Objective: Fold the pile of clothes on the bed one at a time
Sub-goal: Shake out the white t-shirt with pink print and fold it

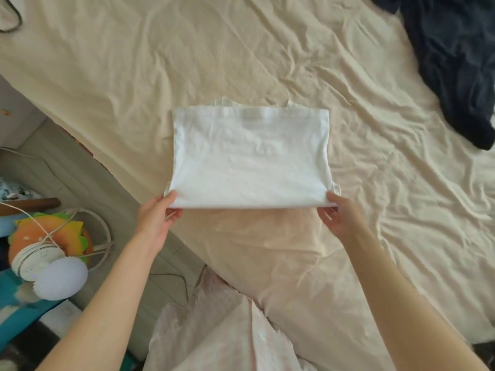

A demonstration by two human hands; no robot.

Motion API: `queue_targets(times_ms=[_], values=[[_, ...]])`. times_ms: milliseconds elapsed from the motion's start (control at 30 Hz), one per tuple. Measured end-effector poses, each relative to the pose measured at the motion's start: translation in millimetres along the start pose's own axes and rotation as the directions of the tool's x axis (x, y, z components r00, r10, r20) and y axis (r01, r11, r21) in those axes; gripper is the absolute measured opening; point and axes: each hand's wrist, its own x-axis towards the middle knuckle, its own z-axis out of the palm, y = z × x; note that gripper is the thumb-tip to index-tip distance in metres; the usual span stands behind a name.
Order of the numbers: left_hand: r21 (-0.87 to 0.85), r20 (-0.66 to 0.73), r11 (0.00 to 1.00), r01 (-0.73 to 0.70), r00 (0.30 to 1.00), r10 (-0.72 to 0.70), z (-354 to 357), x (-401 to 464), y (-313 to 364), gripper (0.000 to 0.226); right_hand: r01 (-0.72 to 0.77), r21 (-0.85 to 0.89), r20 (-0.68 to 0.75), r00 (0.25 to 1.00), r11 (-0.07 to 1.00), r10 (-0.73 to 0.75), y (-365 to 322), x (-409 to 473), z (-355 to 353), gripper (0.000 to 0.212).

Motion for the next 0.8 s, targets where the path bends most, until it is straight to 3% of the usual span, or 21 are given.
queue_targets(times_ms=[167,233,300,367,433,500,567,667,800], values=[[0.083,-0.094,0.988,-0.127,0.987,0.134,13,-33,-13,0.009,-0.005,0.198,-0.033,0.999,0.98,0.012,33,-17,-36,0.009],[0.11,-0.132,0.964,-0.244,0.957,0.257,36,-45,-7,0.005,0.035,0.214,-0.068,0.997,0.976,-0.021,37,-22,-43,0.009],[0.269,-0.1,0.87,-0.412,0.887,0.451,66,-60,-3,0.011,0.077,0.164,-0.064,0.996,0.983,-0.067,38,-26,-47,0.01],[0.423,0.045,0.703,-0.571,0.788,0.614,103,-78,-6,0.011,0.108,0.127,0.017,0.994,0.986,-0.111,34,-27,-49,0.011],[0.457,0.263,0.51,-0.729,0.659,0.705,140,-92,-18,0.012,0.133,0.101,0.13,0.981,0.986,-0.146,26,-25,-47,0.018],[0.445,0.535,0.315,-0.838,0.531,0.657,171,-99,-39,0.015,0.15,0.102,0.231,0.958,0.983,-0.17,16,-18,-44,0.029],[0.457,0.746,0.111,-0.882,0.448,0.492,186,-95,-68,0.029,0.155,0.092,0.316,0.932,0.984,-0.176,9,-10,-42,0.037],[0.562,0.79,-0.135,-0.816,0.48,0.382,171,-75,-96,0.041,0.191,-0.064,0.336,0.928,0.979,-0.159,3,0,-35,0.03],[0.706,0.692,-0.243,-0.665,0.576,0.435,135,-58,-97,0.037,0.256,-0.282,0.194,0.959,0.925,-0.207,1,13,-20,0.006]])
